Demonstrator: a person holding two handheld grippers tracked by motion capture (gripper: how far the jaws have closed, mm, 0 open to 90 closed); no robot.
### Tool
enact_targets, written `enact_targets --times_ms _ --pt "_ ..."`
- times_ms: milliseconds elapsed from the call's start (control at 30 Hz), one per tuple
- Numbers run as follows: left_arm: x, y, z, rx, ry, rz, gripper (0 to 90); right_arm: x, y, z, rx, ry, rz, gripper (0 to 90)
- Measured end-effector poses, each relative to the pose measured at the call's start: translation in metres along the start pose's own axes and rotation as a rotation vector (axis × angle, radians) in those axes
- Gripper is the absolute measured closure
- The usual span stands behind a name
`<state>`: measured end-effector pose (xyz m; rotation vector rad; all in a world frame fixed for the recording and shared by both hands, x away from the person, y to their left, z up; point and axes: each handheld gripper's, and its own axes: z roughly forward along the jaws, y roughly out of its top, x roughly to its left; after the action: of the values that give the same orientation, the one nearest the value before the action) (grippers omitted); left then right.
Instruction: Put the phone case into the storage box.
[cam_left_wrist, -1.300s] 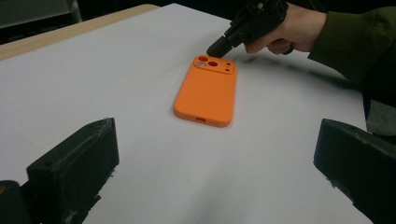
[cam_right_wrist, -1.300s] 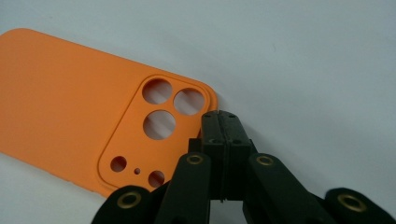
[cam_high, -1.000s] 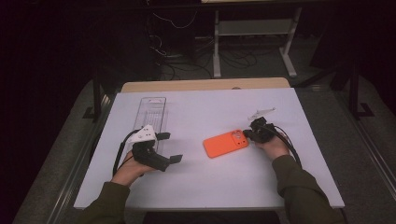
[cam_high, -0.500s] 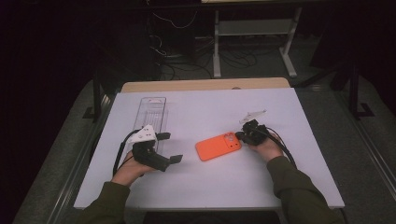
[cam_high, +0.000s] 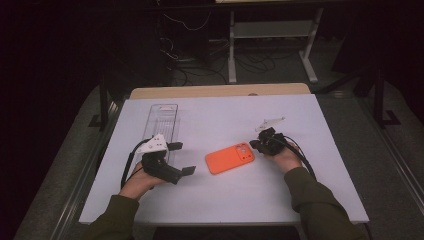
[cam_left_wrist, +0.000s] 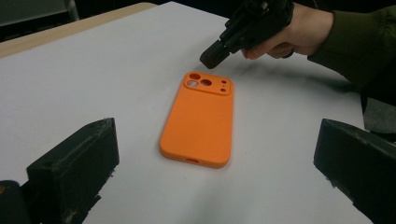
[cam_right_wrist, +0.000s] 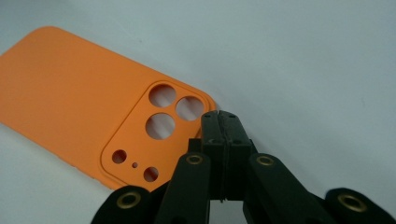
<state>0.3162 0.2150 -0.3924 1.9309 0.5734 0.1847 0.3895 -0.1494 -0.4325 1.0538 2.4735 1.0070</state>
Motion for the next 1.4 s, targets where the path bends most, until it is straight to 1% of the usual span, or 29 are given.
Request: enact_targets --times_ms 67,100,267,333,367,467,500,533,600,633,667,700,733,767,867,900,967,1033,1100,1133,1200,1333,1400 --pt "0.0 0.0 0.0 -0.001 0.0 -0.002 0.0 -0.001 0.0 -0.002 -0.002 -0.006 0.0 86.0" --pt "0.0 0.0 0.0 0.001 0.001 -0.002 0.0 -0.001 0.0 -0.004 -0.008 -0.005 0.008 84.6" --pt "0.0 0.0 0.0 0.006 -0.001 0.005 0.0 -0.004 -0.002 -0.017 -0.041 -0.008 0.04 75.1" --pt "-0.001 0.0 0.0 0.006 -0.001 -0.001 0.0 -0.004 -0.004 -0.023 -0.05 -0.008 0.056 70.0" --pt "-0.001 0.0 0.0 0.005 -0.001 0.003 0.0 -0.004 -0.005 -0.026 -0.052 -0.011 0.058 67.9" --pt "-0.001 0.0 0.0 0.007 -0.002 0.002 0.0 -0.004 -0.008 -0.034 -0.076 -0.012 0.078 60.0" --pt "-0.001 0.0 0.0 0.006 -0.002 0.002 0.0 -0.004 -0.009 -0.036 -0.08 -0.014 0.082 56.9" --pt "-0.001 0.0 0.0 0.007 -0.002 0.003 0.0 -0.003 -0.011 -0.038 -0.08 -0.011 0.1 53.9" --pt "-0.001 0.0 0.0 0.005 -0.003 0.002 0.0 0.0 -0.013 -0.04 -0.079 -0.011 0.105 48.4" --pt "-0.001 0.0 0.0 0.005 -0.002 0.002 0.0 0.001 -0.014 -0.041 -0.086 -0.02 0.095 45.0" --pt "-0.001 0.0 0.0 0.005 -0.002 0.003 0.0 0.003 -0.014 -0.043 -0.082 -0.019 0.109 43.1" --pt "-0.001 0.0 0.0 0.006 -0.003 0.002 0.0 0.004 -0.015 -0.044 -0.085 -0.027 0.1 40.2" --pt "-0.001 0.0 0.0 0.005 -0.003 0.002 0.0 0.007 -0.016 -0.045 -0.087 -0.034 0.104 37.8" --pt "-0.001 0.0 0.0 0.004 -0.003 0.002 0.0 0.007 -0.016 -0.046 -0.094 -0.033 0.093 35.8" --pt "-0.001 -0.001 0.0 -0.001 0.0 0.001 0.0 0.012 -0.02 -0.051 -0.096 -0.03 0.105 27.4" --pt "-0.001 -0.001 0.0 0.0 0.0 0.001 0.0 0.012 -0.02 -0.051 -0.096 -0.03 0.105 27.4" --pt "-0.001 -0.001 -0.001 0.004 0.002 -0.001 0.0 0.015 -0.023 -0.053 -0.106 -0.033 0.117 23.2" --pt "-0.001 -0.001 -0.001 0.006 0.001 0.002 0.0 0.016 -0.025 -0.054 -0.107 -0.027 0.114 20.5" --pt "-0.001 -0.001 0.0 0.005 0.0 -0.005 0.0 0.018 -0.027 -0.055 -0.103 -0.025 0.115 14.4" --pt "-0.002 -0.001 0.0 0.005 0.0 -0.006 0.0 0.02 -0.028 -0.055 -0.102 -0.035 0.112 13.1" --pt "-0.002 -0.001 0.0 0.002 -0.001 -0.003 0.0 0.022 -0.031 -0.057 -0.119 -0.054 0.091 11.2" --pt "-0.003 -0.001 -0.001 0.0 -0.003 -0.004 0.0 0.027 -0.038 -0.061 -0.154 -0.056 0.094 0.1" --pt "-0.003 -0.001 -0.001 -0.002 -0.004 -0.001 0.0 0.028 -0.041 -0.064 -0.18 -0.061 0.09 0.0"
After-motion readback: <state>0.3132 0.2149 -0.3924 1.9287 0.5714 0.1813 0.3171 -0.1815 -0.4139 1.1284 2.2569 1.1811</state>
